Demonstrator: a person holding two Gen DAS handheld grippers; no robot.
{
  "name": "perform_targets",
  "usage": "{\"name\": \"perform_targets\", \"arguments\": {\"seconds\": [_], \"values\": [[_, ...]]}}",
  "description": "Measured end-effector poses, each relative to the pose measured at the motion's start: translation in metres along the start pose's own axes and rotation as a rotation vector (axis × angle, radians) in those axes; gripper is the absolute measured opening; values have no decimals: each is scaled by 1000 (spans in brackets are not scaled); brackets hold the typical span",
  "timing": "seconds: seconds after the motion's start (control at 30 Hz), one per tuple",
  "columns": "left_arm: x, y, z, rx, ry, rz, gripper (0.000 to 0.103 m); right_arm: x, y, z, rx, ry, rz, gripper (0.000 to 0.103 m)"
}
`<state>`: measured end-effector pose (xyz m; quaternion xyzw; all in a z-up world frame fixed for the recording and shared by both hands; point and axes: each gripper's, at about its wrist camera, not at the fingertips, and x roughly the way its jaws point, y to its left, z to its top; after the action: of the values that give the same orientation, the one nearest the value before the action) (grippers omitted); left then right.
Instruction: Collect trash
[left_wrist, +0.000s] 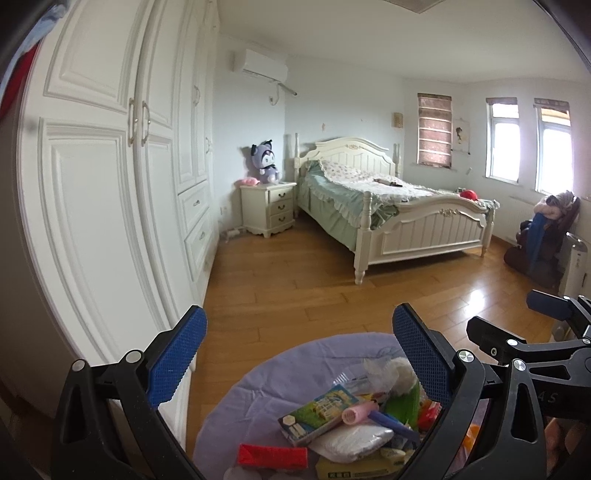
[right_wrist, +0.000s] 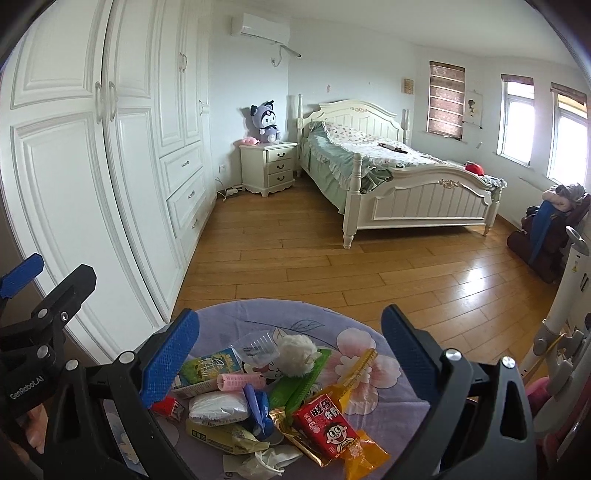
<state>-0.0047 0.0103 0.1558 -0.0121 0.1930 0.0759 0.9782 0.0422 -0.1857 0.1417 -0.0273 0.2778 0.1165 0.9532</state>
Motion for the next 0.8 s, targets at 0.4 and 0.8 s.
{"name": "perform_targets", "arguments": {"seconds": [0.4, 0.8], "values": [[2, -1, 1, 1, 2, 0, 99, 4, -1, -1, -1, 10, 0, 98], [6, -1, -3, -3, 5, 0, 99, 5, 0, -2, -3, 12, 0, 98]]}}
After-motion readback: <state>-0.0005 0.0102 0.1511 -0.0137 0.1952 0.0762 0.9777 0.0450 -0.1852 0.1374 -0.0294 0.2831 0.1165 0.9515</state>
